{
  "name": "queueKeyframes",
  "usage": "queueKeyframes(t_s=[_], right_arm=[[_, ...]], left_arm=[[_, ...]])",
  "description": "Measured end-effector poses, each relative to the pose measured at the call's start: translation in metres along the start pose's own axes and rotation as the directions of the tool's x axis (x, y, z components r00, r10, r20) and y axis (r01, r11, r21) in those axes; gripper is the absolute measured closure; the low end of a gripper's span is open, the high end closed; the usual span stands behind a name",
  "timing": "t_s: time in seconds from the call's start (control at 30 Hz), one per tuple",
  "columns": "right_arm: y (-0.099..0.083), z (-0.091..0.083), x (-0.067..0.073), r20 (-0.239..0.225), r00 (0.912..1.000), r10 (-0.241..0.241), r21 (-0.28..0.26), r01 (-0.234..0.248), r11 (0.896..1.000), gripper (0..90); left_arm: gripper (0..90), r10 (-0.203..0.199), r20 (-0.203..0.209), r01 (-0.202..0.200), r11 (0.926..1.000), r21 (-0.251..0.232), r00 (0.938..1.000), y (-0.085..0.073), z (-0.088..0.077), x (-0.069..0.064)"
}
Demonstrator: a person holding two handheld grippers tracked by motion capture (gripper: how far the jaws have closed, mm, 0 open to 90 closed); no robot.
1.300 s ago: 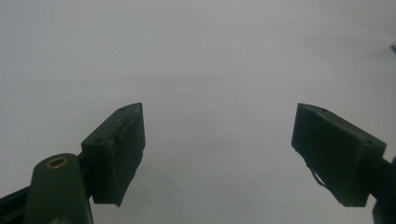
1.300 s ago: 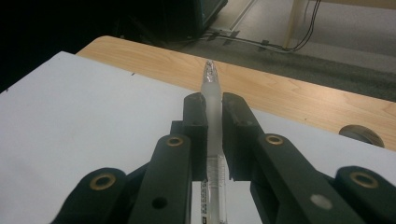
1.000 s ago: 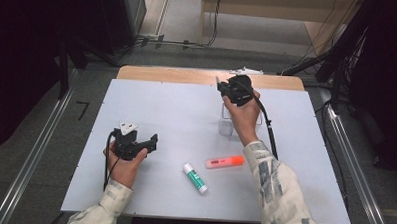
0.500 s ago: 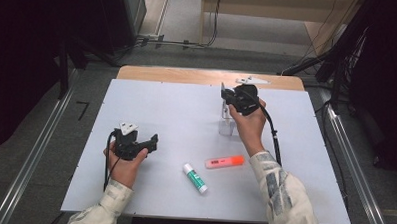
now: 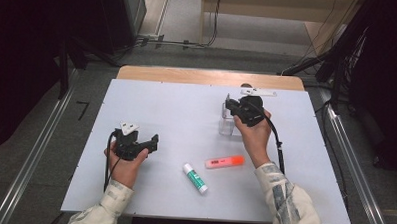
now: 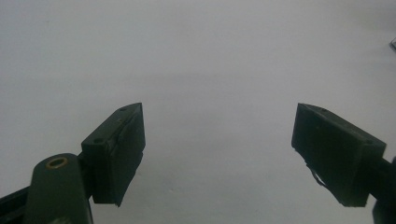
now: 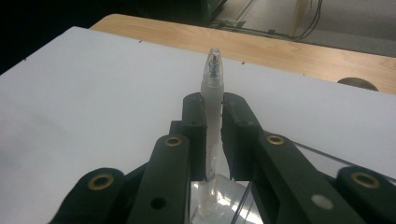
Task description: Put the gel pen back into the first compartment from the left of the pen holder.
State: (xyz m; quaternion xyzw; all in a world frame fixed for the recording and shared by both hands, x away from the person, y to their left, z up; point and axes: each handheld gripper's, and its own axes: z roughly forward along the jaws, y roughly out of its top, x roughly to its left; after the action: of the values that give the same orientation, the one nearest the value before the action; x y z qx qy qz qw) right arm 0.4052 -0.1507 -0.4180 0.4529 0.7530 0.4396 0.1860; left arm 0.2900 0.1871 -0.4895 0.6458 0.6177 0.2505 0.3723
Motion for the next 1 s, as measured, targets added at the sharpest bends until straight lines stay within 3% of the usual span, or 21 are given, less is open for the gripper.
queueKeyframes(t_s=[0.37, 0.83, 1.0], right_arm=[[-0.005, 0.001, -0.002, -0.004, 1.0000, 0.003, 0.013, -0.003, 1.000, 72.9], [-0.008, -0.012, -0.001, -0.017, 0.9999, 0.001, -0.002, -0.001, 1.000, 57.9], [-0.011, -0.015, -0.002, -0.015, 0.9999, 0.002, -0.002, -0.002, 1.000, 56.7]], left_arm=[[17.8, 0.001, 0.001, -0.001, 1.0000, 0.001, 1.0000, 0.000, 0.000, 0.000], [17.8, 0.003, 0.000, -0.003, 1.0000, -0.001, 1.0000, 0.000, 0.000, -0.001], [17.8, 0.004, 0.002, -0.004, 1.0000, -0.002, 1.0000, 0.000, 0.000, -0.001]])
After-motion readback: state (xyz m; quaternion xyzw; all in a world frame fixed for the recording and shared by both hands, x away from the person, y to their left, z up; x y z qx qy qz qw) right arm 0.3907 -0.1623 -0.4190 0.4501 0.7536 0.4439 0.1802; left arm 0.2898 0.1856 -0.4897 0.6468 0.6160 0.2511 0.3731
